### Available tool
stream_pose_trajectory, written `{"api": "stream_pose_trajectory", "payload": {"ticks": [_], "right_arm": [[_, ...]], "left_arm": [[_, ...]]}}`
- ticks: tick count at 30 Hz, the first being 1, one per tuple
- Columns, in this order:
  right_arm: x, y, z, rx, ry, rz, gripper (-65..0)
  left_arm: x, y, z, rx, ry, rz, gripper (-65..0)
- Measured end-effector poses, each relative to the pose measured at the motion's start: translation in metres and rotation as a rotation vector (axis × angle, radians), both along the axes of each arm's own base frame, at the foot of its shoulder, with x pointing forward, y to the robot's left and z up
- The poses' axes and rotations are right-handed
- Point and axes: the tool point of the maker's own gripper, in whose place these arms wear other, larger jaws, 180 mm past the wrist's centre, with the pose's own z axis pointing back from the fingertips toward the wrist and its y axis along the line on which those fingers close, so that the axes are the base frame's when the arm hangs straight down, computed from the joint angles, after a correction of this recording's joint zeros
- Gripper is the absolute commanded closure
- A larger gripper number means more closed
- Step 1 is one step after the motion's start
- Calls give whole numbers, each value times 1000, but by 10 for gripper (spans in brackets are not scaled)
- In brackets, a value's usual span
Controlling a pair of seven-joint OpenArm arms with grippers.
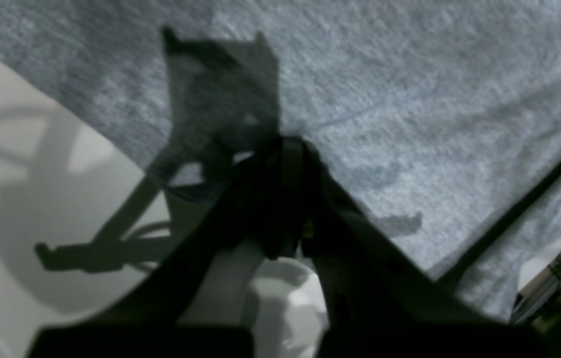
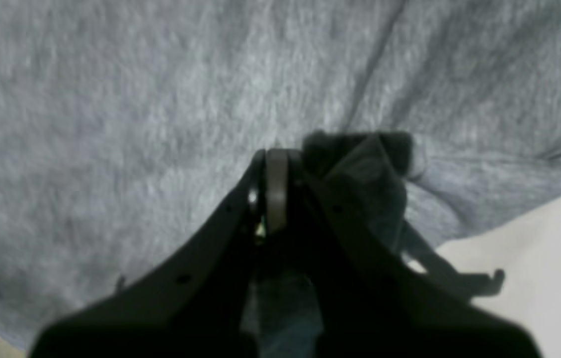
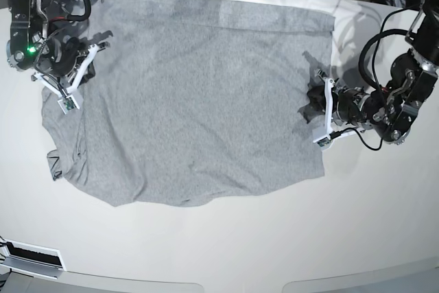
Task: Layout the t-shirt on the table in an organized manner, then fold the t-shirt properly
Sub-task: 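Pull the hem corners apart with both grippers to smooth the shirt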
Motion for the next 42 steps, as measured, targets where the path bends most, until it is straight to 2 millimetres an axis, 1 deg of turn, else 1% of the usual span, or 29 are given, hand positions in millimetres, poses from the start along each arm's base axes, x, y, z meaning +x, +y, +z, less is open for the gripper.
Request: {"api": "stream_pose_trajectory", "payload": {"ticks": [1, 2, 5, 8, 10, 11, 12, 16, 20, 21, 22, 23, 25, 27, 28, 29, 32, 33, 35, 37, 39, 40, 42], "right_arm": [[-2, -4, -1, -17, 13, -7, 0], [-4, -12, -2, -55, 28, -37, 0], [-12, -39, -3, -186, 82, -123, 0], [-21, -64, 0, -282, 108, -192, 0], [-33, -86, 4, -373, 155, -234, 0], [-35, -93, 6, -389, 160, -240, 0], [-35, -95, 7, -394, 158, -240, 0], [-19, -86, 22, -377, 100, -248, 0], [-13, -85, 35, -390, 66, -258, 0], [-9, -83, 40, -386, 43, -255, 0], [0, -78, 46, -379, 0, -213, 0], [11, -69, 54, -352, -55, -169, 0], [32, -42, 63, -241, -159, -71, 0], [43, -14, 68, -130, -237, 28, 0], [45, -5, 69, -94, -255, 66, 0], [45, 2, 68, -63, -267, 99, 0], [46, 6, 62, -19, -283, 115, 0], [45, 8, 59, 4, -277, 117, 0], [43, 7, 45, 26, -245, 117, 0], [35, 0, 26, 30, -186, 96, 0], [18, -4, 8, 37, -111, 90, 0], [9, -5, 0, 36, -66, 93, 0], [2, -8, -3, 27, -16, 81, 0]], "left_arm": [[0, 1, 0, 6, -3, -4, 0], [1, 2, 0, 9, -6, -4, 0], [3, 6, 2, 8, -17, 1, 0], [2, 11, 2, 17, -17, 5, 0], [3, 18, 3, 35, -20, 7, 0], [3, 22, 3, 47, -21, 8, 0], [3, 26, 4, 57, -21, 11, 0], [3, 28, 4, 63, -19, 13, 0], [2, 30, 4, 66, -19, 13, 0], [2, 30, 4, 69, -17, 12, 0], [2, 30, 4, 71, -17, 11, 0], [2, 30, 4, 71, -17, 11, 0], [0, 32, 4, 77, -8, 13, 0], [-7, 38, 2, 86, 23, 33, 0], [-12, 42, 1, 94, 46, 39, 0], [-18, 44, 1, 93, 64, 38, 0], [-45, 47, 0, 72, 170, -55, 0], [-55, 46, 1, 60, 212, -86, 0], [-65, 45, 4, 22, 256, -102, 0], [-74, 42, 7, -24, 286, -116, 0], [-82, 44, 8, -29, 321, -108, 0], [-83, 46, 9, -26, 325, -106, 0], [-83, 50, 9, -20, 327, -102, 0]]}}
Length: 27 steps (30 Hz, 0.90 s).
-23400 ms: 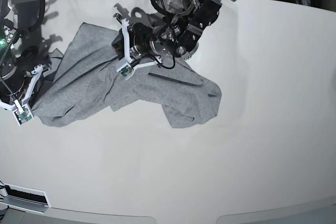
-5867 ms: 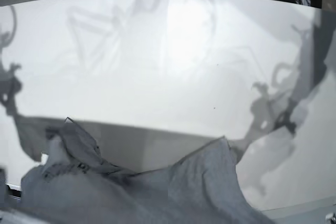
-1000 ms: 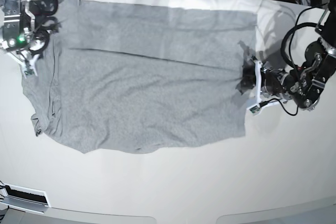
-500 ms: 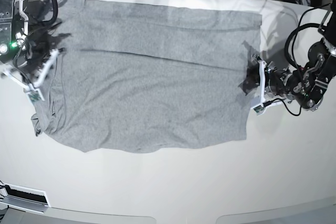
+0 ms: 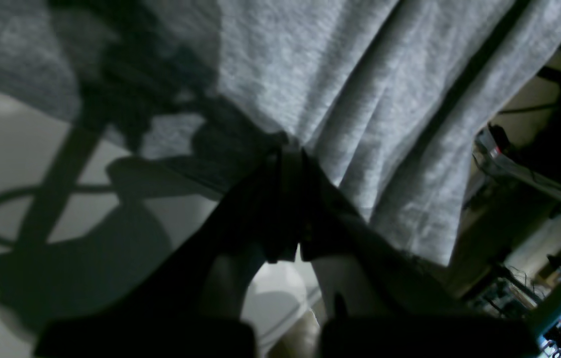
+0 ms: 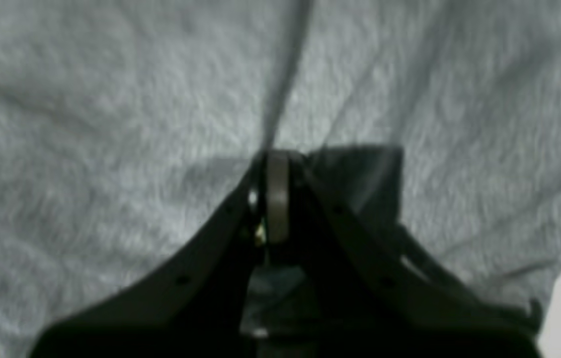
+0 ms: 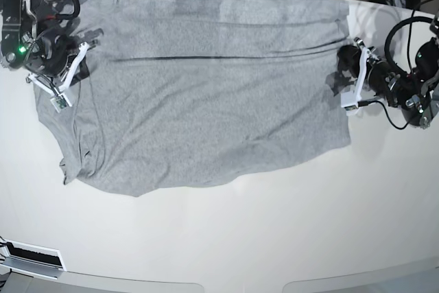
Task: Layout the t-shirt on the table in an organized manner, then fold the t-shirt properly
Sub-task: 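Pull the hem corners apart with both grippers to smooth the shirt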
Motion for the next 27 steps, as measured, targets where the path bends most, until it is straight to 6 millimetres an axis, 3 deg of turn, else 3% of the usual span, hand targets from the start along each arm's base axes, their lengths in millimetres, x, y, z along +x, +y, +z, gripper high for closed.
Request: {"api": "stream_pose_trajectory", "payload": {"ticks": [4, 8, 13, 16, 20, 24, 27], "right_arm": [[-12, -3, 0, -9, 92, -36, 0], [-39, 13, 3, 41, 194, 4, 0], [-60, 19, 18, -6, 231, 51, 0], [-52, 19, 34, -58, 184, 70, 0], [-32, 20, 61, -116, 82, 90, 0], [8, 46, 91, -18, -185, 142, 0], [18, 46, 88, -7, -242, 163, 0]], "left_arm": [[-1, 7, 1, 15, 2, 2, 0], [-4, 10, 2, 23, 16, 4, 0], [-29, 13, 14, 11, 172, 17, 0], [-29, 1, 20, -56, 191, 45, 0], [-10, -7, 36, -133, 158, 91, 0], [14, -18, 60, -243, 118, 150, 0], [40, -32, 70, -316, 34, 184, 0]]}}
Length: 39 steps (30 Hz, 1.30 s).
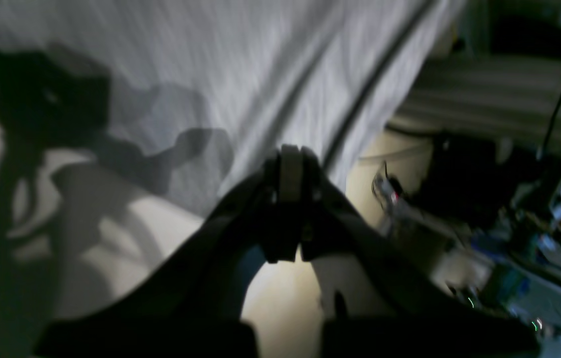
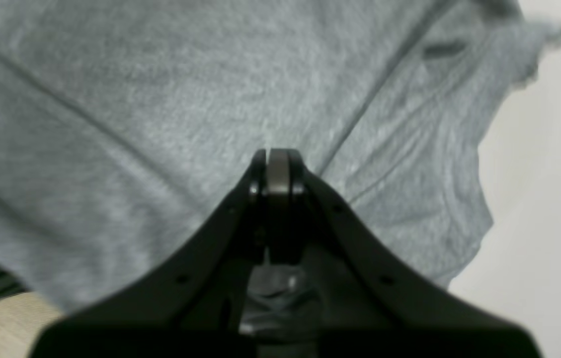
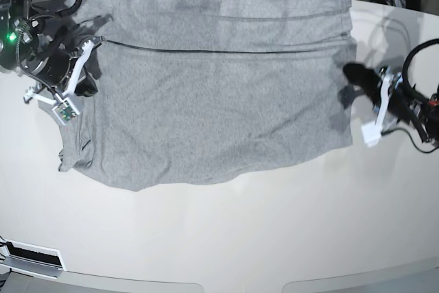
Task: Layout the t-shirt on the table in an organized manner, then fold the t-shirt properly
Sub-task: 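Pull the hem corners apart with both grippers to smooth the shirt, then release the hem and move both grippers to the shirt's side edges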
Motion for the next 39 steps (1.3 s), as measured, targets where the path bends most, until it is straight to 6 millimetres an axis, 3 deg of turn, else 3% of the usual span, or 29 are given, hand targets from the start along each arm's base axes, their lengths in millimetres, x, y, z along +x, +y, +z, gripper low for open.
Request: {"api": "stream_pose_trajectory", "payload": {"ticks": [3, 5, 11, 15, 18, 26, 34, 39], "right_arm": [[9, -11, -10, -2, 20, -38, 0], [21, -14, -13, 20, 12, -55, 0], [26, -23, -45, 55, 110, -55, 0], [22, -27, -54, 55, 148, -68, 0], [7, -33, -64, 17, 235, -73, 0], [-41, -43, -87, -35, 404, -101, 0], [-83, -67, -88, -125, 526, -188, 0], [-112, -66, -78, -192, 581, -167, 0]], "left_arm": [[26, -21, 7, -66, -89, 42, 0], [29, -29, 2, -57, -107, 22, 0], [17, -58, -28, -8, -104, -68, 0], [9, -51, -50, 57, -140, -75, 0], [-11, -36, -71, 129, -132, -92, 0], [-39, -24, -95, 200, -119, -55, 0], [-38, -18, -93, 206, -132, -37, 0], [-38, -5, -89, 247, -142, -62, 0]]}}
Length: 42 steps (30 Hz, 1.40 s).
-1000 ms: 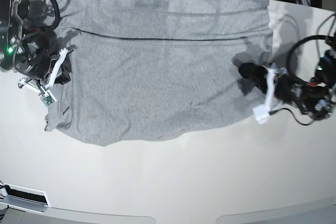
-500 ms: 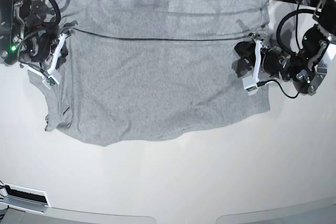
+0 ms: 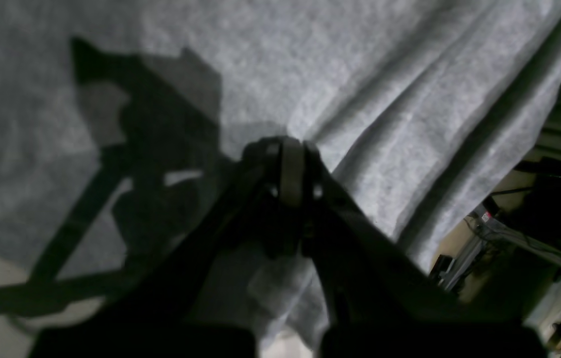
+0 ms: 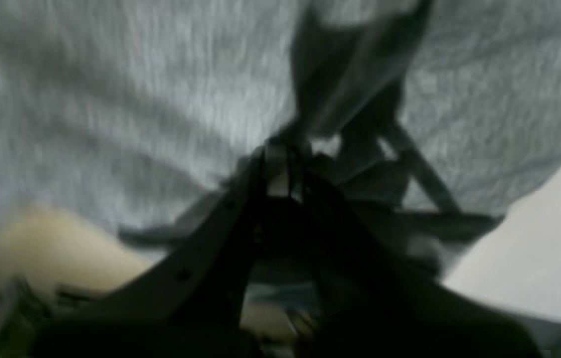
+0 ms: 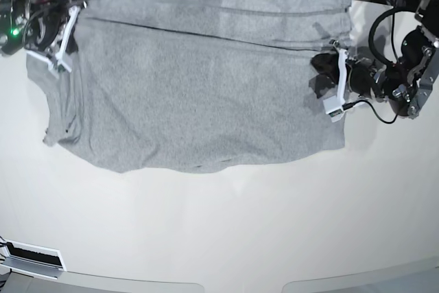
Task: Layout the t-shirt on the table in an organized manner, then fold the t-shirt properly
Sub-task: 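Release the hem and move both grippers to the shirt's side edges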
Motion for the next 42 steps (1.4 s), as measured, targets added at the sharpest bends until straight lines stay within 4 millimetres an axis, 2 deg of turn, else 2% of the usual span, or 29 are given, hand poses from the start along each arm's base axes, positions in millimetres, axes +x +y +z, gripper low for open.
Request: {"api": "stream_pose_trajectory", "payload": {"ticks": [2, 6, 8, 11, 13, 15, 16, 18, 19, 22, 25, 28, 34, 39, 42], "right_arm": [[7, 2, 9, -12, -44, 27, 0], [63, 20, 41, 40, -304, 81, 0], [82, 29, 51, 77, -388, 121, 0], [111, 32, 67, 82, -482, 142, 0], [139, 29, 85, 69, -568, 133, -8], [163, 28, 103, 70, -644, 104, -114], [170, 24, 106, 66, -658, 85, -172], [179, 17, 104, 64, -659, 41, -271], [183, 14, 101, 66, -659, 30, -298], [201, 7, 96, 96, -684, -14, -306], [218, -3, 85, 141, -660, -88, -306], [225, -5, 67, 206, -576, -132, -306], [253, -2, 57, 358, -512, -219, -306], [247, -2, 21, 407, -384, -327, -306], [247, 4, 11, 437, -360, -364, -306]], "left_arm": [[0, 9, 3, 37, -3, -12, 0], [-4, 20, 13, 71, 3, -35, 0], [-6, 27, 19, 90, 7, -37, 0], [-6, 33, 26, 102, 9, -35, 0], [1, 28, 33, 64, -8, -6, 0], [14, 25, 41, 30, -42, 33, 0], [20, 25, 45, 16, -58, 52, -25], [32, 30, 53, 8, -93, 88, -121], [37, 34, 57, 9, -108, 105, -171], [53, 45, 70, 7, -159, 155, -269], [65, 53, 80, 1, -200, 193, -273], [70, 55, 85, -12, -216, 214, -273], [65, 51, 83, -33, -201, 223, -273], [61, 50, 80, -36, -191, 223, -273], [62, 48, 80, -40, -191, 223, -273]]}}
